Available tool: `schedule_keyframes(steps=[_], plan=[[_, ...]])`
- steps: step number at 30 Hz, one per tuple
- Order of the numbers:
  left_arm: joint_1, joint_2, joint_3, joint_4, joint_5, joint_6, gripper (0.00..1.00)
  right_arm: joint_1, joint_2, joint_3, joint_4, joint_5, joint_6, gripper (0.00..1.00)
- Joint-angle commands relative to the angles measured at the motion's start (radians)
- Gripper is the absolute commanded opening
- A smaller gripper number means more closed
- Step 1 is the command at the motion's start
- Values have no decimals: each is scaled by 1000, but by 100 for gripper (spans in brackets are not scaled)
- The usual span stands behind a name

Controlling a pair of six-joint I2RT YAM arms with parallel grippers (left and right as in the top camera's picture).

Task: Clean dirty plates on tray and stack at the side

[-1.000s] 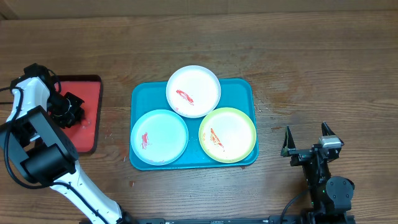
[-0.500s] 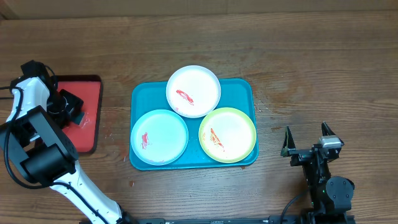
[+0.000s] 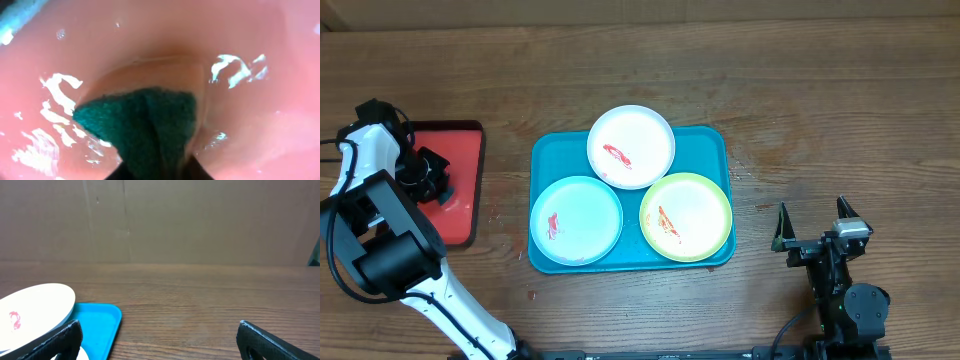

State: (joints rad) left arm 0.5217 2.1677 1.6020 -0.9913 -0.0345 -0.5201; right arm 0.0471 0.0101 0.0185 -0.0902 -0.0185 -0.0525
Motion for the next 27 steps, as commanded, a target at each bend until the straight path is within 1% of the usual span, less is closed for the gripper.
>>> schedule_keyframes(steps=[1,4,5,11,13,16,19,20,22,25,26,27], plan=[[2,14,54,-42,-1,1,4,-3,-7,-10,6,6,-1,100],[2,14,130,-120,1,0,5,-3,-7,-10,6,6,-1,100],[2,13,191,-179,1,0,4,-3,-7,-10,6,6,-1,100],[1,9,481,-401,18,3,4,-3,-7,-10,6,6,-1,100],[0,9,632,-482,75,37,4,-3,-7,-10,6,6,-1,100],[-10,9,736,-518,146,87,4,-3,-7,-10,6,6,-1,100],[-20,14,717,-523,102,86,4,-3,-7,-10,6,6,-1,100],[-27,19,675,-511,77,86,4,-3,-7,-10,6,6,-1,100],[-39,20,551,-444,66,86,4,-3,-7,-10,6,6,-1,100],[-56,20,294,-261,43,87,4,-3,-7,-10,6,6,-1,100],[-56,20,255,-240,50,95,4,-3,-7,-10,6,6,-1,100],[-56,20,253,-244,54,115,4,-3,-7,-10,6,6,-1,100]])
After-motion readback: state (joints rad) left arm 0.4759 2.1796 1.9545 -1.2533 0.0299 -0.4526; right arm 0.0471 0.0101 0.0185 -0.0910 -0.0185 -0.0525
